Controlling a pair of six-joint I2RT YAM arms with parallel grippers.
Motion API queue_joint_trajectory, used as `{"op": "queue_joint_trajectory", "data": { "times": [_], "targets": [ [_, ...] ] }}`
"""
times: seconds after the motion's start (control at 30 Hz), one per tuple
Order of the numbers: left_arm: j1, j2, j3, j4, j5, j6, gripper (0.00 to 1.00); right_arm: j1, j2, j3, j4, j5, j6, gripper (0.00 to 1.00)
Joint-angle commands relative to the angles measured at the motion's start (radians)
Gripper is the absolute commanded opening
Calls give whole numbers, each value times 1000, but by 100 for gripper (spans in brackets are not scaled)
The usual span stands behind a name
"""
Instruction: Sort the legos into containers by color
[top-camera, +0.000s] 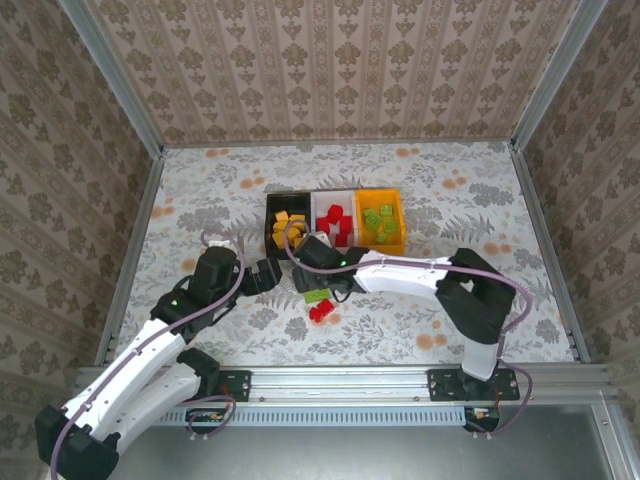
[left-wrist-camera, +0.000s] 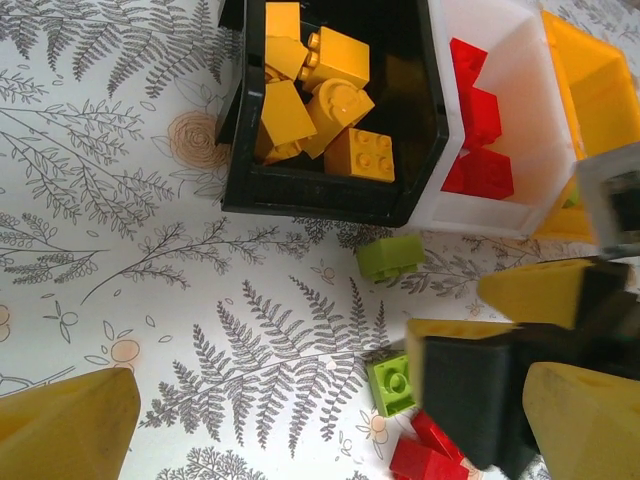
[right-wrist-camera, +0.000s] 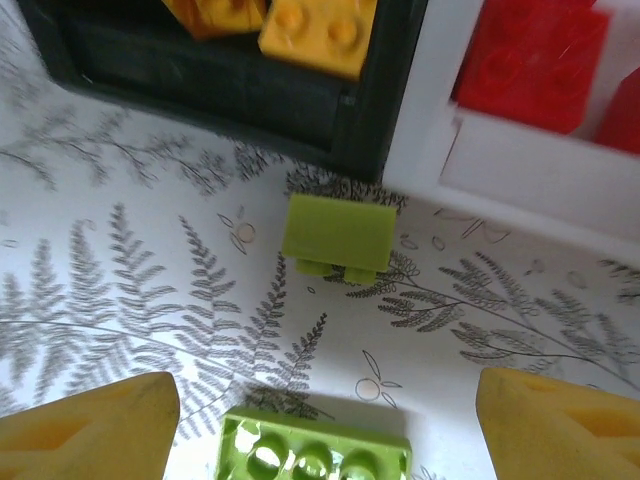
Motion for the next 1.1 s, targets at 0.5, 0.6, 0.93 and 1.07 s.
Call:
{"op": "queue_joint_trajectory", "data": {
  "times": [0.5, 0.6, 0.93, 1.07],
  "targets": [
    [18, -32, -31, -35, -1, -3, 100, -28, 222, 190, -18, 115, 58, 53],
    [18, -32, -31, -33, 1, -2, 100, -29, 216, 181, -7, 120, 54, 44],
    [19, -28, -28, -29, 14, 6, 100, -19, 58, 47, 72, 93, 22, 28],
    [19, -13, -24, -16, 26, 19, 100, -8, -131, -92, 80, 105, 39, 27]
  ]
}}
